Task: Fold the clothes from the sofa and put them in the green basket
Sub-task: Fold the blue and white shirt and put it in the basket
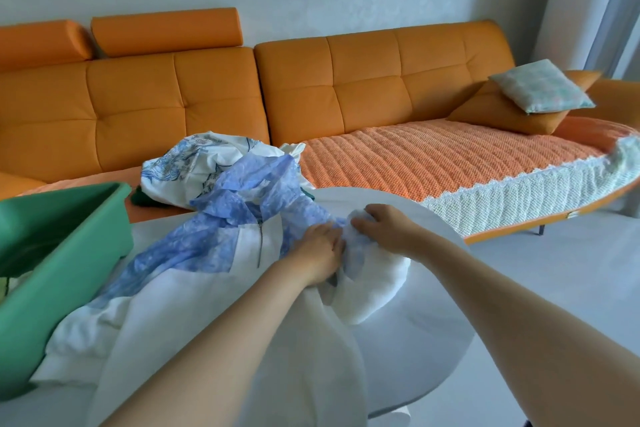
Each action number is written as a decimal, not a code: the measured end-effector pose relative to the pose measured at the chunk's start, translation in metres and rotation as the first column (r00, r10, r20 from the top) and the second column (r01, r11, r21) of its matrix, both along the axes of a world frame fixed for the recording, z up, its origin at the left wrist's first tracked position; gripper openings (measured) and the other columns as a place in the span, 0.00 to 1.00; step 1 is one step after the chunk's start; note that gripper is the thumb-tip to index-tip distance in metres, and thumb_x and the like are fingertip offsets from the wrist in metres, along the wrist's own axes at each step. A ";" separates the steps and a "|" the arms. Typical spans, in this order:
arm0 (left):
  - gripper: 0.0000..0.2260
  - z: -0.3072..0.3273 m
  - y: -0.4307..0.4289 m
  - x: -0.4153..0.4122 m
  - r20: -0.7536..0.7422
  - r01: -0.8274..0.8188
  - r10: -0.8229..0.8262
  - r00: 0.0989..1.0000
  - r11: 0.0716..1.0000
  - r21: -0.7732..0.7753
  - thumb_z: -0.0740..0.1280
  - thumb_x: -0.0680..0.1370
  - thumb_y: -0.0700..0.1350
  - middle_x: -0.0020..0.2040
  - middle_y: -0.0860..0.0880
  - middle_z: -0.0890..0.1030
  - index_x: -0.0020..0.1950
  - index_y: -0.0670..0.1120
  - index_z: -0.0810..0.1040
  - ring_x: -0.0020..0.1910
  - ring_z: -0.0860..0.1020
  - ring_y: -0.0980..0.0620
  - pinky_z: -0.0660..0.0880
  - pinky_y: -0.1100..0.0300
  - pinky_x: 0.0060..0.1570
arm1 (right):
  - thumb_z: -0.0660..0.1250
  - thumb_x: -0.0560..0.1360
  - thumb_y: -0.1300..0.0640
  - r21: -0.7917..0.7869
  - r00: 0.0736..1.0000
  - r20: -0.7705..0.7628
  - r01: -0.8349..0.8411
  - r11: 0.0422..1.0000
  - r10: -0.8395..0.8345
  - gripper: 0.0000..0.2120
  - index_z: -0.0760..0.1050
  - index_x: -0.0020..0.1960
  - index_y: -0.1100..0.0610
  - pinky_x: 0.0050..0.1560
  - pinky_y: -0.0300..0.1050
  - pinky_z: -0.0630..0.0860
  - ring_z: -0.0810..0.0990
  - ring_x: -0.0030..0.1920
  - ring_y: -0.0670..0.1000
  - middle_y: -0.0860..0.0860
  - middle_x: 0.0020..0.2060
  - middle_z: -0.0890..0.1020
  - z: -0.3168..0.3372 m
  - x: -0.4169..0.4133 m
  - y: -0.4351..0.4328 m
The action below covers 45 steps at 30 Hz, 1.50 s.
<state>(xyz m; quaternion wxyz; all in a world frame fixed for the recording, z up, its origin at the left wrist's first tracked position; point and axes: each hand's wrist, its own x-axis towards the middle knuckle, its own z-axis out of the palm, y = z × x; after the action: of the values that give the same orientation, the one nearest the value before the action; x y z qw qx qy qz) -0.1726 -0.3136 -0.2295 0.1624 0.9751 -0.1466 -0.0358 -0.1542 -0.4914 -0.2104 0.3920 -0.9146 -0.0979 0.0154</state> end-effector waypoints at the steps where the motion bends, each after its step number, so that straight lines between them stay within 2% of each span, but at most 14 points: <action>1: 0.20 -0.005 0.000 0.002 0.032 -0.006 0.004 0.999 0.999 0.039 0.50 0.86 0.52 0.75 0.44 0.67 0.73 0.47 0.70 0.75 0.63 0.43 0.60 0.47 0.73 | 0.66 0.79 0.47 -0.012 0.999 0.025 0.033 0.999 -0.032 0.15 0.69 0.37 0.51 0.32 0.43 0.64 0.73 0.37 0.51 0.47 0.33 0.73 0.001 0.002 -0.001; 3: 0.22 -0.010 0.002 0.004 0.102 -0.049 0.045 0.994 0.998 0.041 0.50 0.86 0.53 0.81 0.47 0.57 0.78 0.50 0.64 0.79 0.54 0.47 0.50 0.51 0.76 | 0.65 0.78 0.43 -0.215 0.982 0.139 0.159 0.964 -0.131 0.12 0.72 0.44 0.52 0.34 0.45 0.65 0.76 0.41 0.54 0.49 0.40 0.78 0.000 0.006 -0.012; 7: 0.21 -0.016 0.003 0.010 0.271 -0.112 0.101 0.957 0.993 0.023 0.55 0.84 0.54 0.80 0.49 0.57 0.77 0.50 0.63 0.78 0.55 0.48 0.54 0.52 0.74 | 0.68 0.76 0.55 -0.583 0.868 0.308 0.495 0.644 -0.389 0.15 0.71 0.60 0.56 0.39 0.46 0.71 0.81 0.51 0.58 0.53 0.50 0.82 -0.006 0.006 -0.048; 11: 0.32 -0.024 0.000 0.018 -0.034 -0.106 0.114 0.993 0.978 0.182 0.54 0.78 0.69 0.82 0.50 0.50 0.80 0.60 0.54 0.80 0.49 0.46 0.47 0.42 0.75 | 0.68 0.74 0.53 -0.773 0.879 0.410 0.477 0.418 -0.245 0.24 0.68 0.67 0.54 0.60 0.52 0.68 0.72 0.62 0.57 0.55 0.62 0.74 -0.012 0.006 -0.045; 14: 0.39 -0.027 -0.010 0.027 -0.163 -0.082 0.128 0.978 0.961 0.264 0.52 0.71 0.77 0.82 0.52 0.38 0.78 0.68 0.43 0.80 0.36 0.44 0.37 0.33 0.71 | 0.64 0.75 0.55 -0.731 0.905 0.420 0.295 0.615 0.065 0.24 0.67 0.71 0.51 0.69 0.55 0.63 0.67 0.68 0.57 0.54 0.68 0.69 -0.018 0.001 -0.021; 17: 0.36 -0.024 -0.013 0.037 -0.241 -0.045 0.119 0.963 0.956 0.290 0.55 0.75 0.71 0.81 0.54 0.34 0.78 0.67 0.40 0.79 0.33 0.45 0.36 0.30 0.70 | 0.54 0.82 0.49 -0.569 0.983 0.116 -0.050 0.821 0.141 0.21 0.64 0.74 0.48 0.70 0.58 0.62 0.63 0.73 0.56 0.53 0.72 0.66 -0.028 -0.007 0.012; 21: 0.28 -0.009 0.005 0.040 -0.263 -0.059 0.068 0.962 0.997 0.041 0.58 0.80 0.55 0.82 0.52 0.52 0.80 0.61 0.55 0.80 0.51 0.48 0.50 0.44 0.76 | 0.41 0.83 0.40 -0.621 0.991 -0.063 -0.130 0.773 0.116 0.26 0.49 0.80 0.43 0.72 0.70 0.47 0.46 0.80 0.54 0.52 0.80 0.51 -0.041 -0.004 0.019; 24: 0.21 0.000 0.035 0.031 -0.051 -0.155 0.150 0.987 0.983 -0.101 0.57 0.80 0.47 0.73 0.51 0.72 0.73 0.57 0.70 0.70 0.71 0.50 0.66 0.54 0.67 | 0.40 0.81 0.37 -0.677 0.995 -0.096 -0.090 0.731 0.034 0.29 0.41 0.81 0.43 0.73 0.72 0.40 0.39 0.80 0.52 0.50 0.81 0.40 -0.043 0.006 0.010; 27: 0.19 -0.001 0.076 0.020 0.184 -0.191 0.174 0.967 0.978 0.083 0.56 0.81 0.44 0.72 0.51 0.72 0.71 0.53 0.71 0.70 0.69 0.49 0.65 0.52 0.67 | 0.45 0.82 0.41 -0.751 0.994 -0.100 -0.053 0.658 -0.034 0.29 0.45 0.81 0.47 0.73 0.72 0.44 0.44 0.80 0.57 0.54 0.81 0.43 -0.031 0.011 0.025; 30: 0.20 -0.003 0.116 0.008 0.171 -0.261 0.241 0.955 0.959 0.107 0.55 0.82 0.42 0.72 0.49 0.70 0.73 0.52 0.69 0.72 0.65 0.48 0.64 0.52 0.68 | 0.58 0.77 0.49 -0.799 0.999 0.032 0.023 0.601 0.004 0.27 0.64 0.74 0.55 0.71 0.65 0.58 0.61 0.74 0.60 0.59 0.75 0.60 -0.011 0.006 0.062; 32: 0.20 -0.002 0.138 -0.003 0.196 -0.283 0.262 0.945 0.955 0.089 0.55 0.82 0.40 0.72 0.48 0.69 0.74 0.50 0.68 0.72 0.64 0.47 0.63 0.53 0.69 | 0.59 0.76 0.50 -0.740 0.986 0.141 0.042 0.671 0.094 0.24 0.66 0.71 0.56 0.68 0.59 0.64 0.66 0.70 0.58 0.57 0.70 0.67 -0.005 -0.002 0.090; 35: 0.23 0.002 0.165 -0.021 0.300 -0.375 0.352 0.887 0.927 0.022 0.57 0.78 0.33 0.68 0.47 0.72 0.70 0.48 0.71 0.68 0.67 0.45 0.66 0.53 0.64 | 0.56 0.79 0.51 -0.577 0.969 0.112 -0.115 0.808 0.219 0.25 0.62 0.75 0.54 0.71 0.57 0.61 0.61 0.74 0.57 0.56 0.74 0.64 -0.007 -0.016 0.135; 40: 0.13 0.008 0.216 -0.048 0.342 -0.567 0.523 0.780 0.823 0.033 0.60 0.75 0.32 0.54 0.46 0.72 0.53 0.48 0.73 0.55 0.73 0.41 0.71 0.50 0.49 | 0.52 0.81 0.43 -0.513 0.954 0.029 -0.243 0.823 0.300 0.25 0.59 0.76 0.49 0.74 0.62 0.53 0.55 0.77 0.57 0.57 0.76 0.59 -0.025 -0.029 0.197; 45: 0.12 -0.006 0.256 -0.055 0.119 -0.490 0.492 0.862 0.870 -0.052 0.64 0.78 0.41 0.64 0.44 0.76 0.62 0.45 0.75 0.63 0.75 0.43 0.71 0.56 0.59 | 0.50 0.78 0.34 -0.448 0.965 -0.050 -0.253 0.858 0.259 0.30 0.50 0.78 0.36 0.73 0.70 0.37 0.40 0.80 0.55 0.52 0.81 0.45 -0.044 -0.032 0.235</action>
<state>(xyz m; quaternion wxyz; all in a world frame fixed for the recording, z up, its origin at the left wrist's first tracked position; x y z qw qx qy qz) -0.2280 -0.0579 -0.2357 0.1661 0.9789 0.0959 0.0708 -0.1861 -0.2564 -0.2541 0.1635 -0.9592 -0.2147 0.0840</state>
